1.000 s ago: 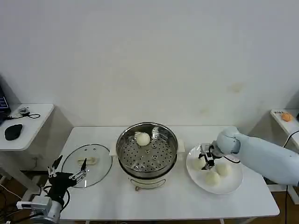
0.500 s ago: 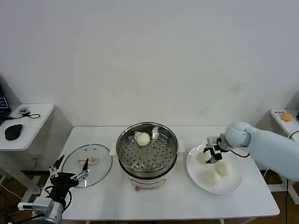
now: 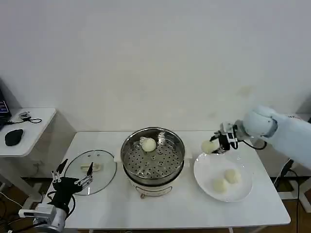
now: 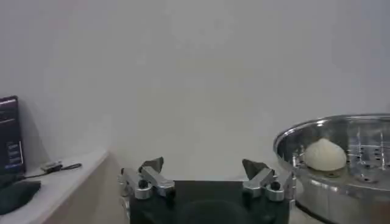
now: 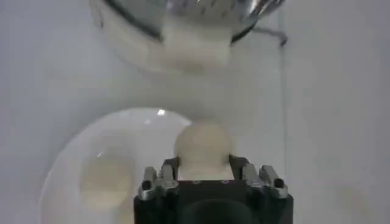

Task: Take steamed baozi put them in steamer then cover it.

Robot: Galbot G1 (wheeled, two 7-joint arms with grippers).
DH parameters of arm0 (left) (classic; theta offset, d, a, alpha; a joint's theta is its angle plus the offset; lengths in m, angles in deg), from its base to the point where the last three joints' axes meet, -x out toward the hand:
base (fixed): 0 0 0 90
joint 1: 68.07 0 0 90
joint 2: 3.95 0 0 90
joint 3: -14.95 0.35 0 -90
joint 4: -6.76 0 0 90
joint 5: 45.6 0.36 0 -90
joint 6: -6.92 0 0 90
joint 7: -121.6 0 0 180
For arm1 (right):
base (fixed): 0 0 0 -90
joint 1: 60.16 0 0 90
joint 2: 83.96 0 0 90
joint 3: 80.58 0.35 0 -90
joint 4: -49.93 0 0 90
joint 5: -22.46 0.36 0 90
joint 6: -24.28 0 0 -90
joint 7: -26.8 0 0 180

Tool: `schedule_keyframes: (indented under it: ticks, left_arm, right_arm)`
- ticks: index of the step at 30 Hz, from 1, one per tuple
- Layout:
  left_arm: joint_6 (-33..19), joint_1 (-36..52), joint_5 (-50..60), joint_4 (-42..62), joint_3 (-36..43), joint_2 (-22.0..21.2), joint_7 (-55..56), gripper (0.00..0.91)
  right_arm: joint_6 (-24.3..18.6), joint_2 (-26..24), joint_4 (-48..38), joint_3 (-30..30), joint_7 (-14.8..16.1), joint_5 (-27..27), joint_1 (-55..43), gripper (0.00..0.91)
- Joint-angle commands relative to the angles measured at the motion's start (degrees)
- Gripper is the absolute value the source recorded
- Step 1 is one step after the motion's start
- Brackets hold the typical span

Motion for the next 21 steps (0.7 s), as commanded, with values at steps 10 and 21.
schedule_keyframes:
  ticks: [10,21]
  left_arm:
    - [-0.1,0.45,-0.15,0.57,-1.26,0.28,-0.08,0.907]
    - [0.01,1.15,-0.33,1.66,-2.11,-0.61,-0.05,0.907]
  right_arm:
    - [9.32,22.92,-0.87,-6.34,-8.09,19.24,-13.47,0.595]
    - [12.15,35.17,-7.76,-6.28,-10.07,23.25,-7.24,0.595]
